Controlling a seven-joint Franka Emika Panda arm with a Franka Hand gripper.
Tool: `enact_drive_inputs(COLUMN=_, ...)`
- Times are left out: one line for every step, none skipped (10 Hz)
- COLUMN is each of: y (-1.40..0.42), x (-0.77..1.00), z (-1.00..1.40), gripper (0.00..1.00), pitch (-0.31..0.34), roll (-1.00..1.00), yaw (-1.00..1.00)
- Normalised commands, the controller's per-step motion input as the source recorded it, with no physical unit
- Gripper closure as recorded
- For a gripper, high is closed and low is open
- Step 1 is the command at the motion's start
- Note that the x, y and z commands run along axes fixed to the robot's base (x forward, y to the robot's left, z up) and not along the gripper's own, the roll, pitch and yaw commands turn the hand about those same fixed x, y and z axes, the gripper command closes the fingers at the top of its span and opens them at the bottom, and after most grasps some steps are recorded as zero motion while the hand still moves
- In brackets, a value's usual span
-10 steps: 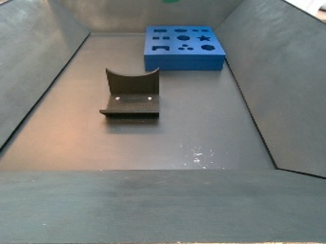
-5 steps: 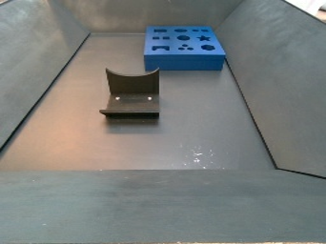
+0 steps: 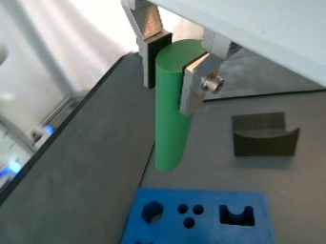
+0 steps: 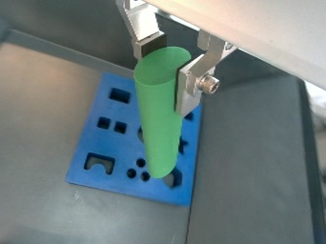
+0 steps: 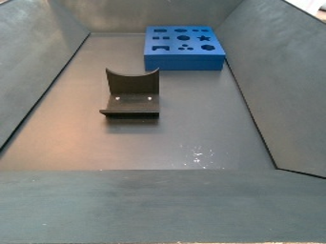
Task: Pick up the oval object. Move up. Place the oval object on the fixture. Regrasp the oval object. Move to above the board. Insert the oval object.
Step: Move to above the board, then insert the oval object.
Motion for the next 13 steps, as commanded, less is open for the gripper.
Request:
enact_drive_inputs(y=0.03, x=-0.11, z=0.0, gripper=1.0, pitch=-0.43, roll=-0.31, yaw=1.0)
enact_drive_inputs(y=0.03, x=-0.1, z=-0.01, gripper=1.0, pitch=-0.488, roll=-0.29, yaw=1.0)
enact_drive_inputs(y=0.03, x=-0.09, z=-0.01, gripper=1.0, pitch=-0.536, roll=-0.26, yaw=1.0)
enact_drive_inputs(y=0.02, x=-0.08, z=-0.01, gripper=1.0, pitch=-0.607, roll=-0.22, yaw=1.0)
enact_drive_inputs(y=0.02, x=-0.08, z=-0.01, gripper=1.0, pitch=-0.636, roll=-0.2, yaw=1.0)
enact_drive_inputs(y=0.02, x=-0.07, z=-0.01, gripper=1.0, pitch=-0.603, roll=-0.13, yaw=0.84)
enact_drive_inputs(y=0.02, x=-0.07, z=-0.01, gripper=1.0, pitch=-0.467, roll=-0.09, yaw=0.58)
enact_drive_inputs(y=0.02, x=-0.06, z=0.0, gripper=1.0, pitch=-0.287, roll=-0.04, yaw=0.29)
enact_drive_inputs(y=-0.03, x=0.0, z=-0.05, gripper=1.0, pitch=-0.004, roll=0.0, yaw=0.0)
enact_drive_inputs(y=-0.21, x=0.06, z=-0.18, gripper=1.0, pitch=-0.06, roll=-0.03, yaw=0.0)
enact_drive_inputs(y=-0.34, x=0.04, z=-0.21, gripper=1.0, pitch=-0.146, roll=-0.03, yaw=0.0)
enact_drive_inputs(y=-0.44, x=0.0, z=-0.24, gripper=1.0, pitch=-0.21, roll=-0.08, yaw=-0.2)
enact_drive_inputs(y=-0.42, x=0.0, z=-0.32, gripper=1.0, pitch=-0.243, roll=-0.12, yaw=-0.41)
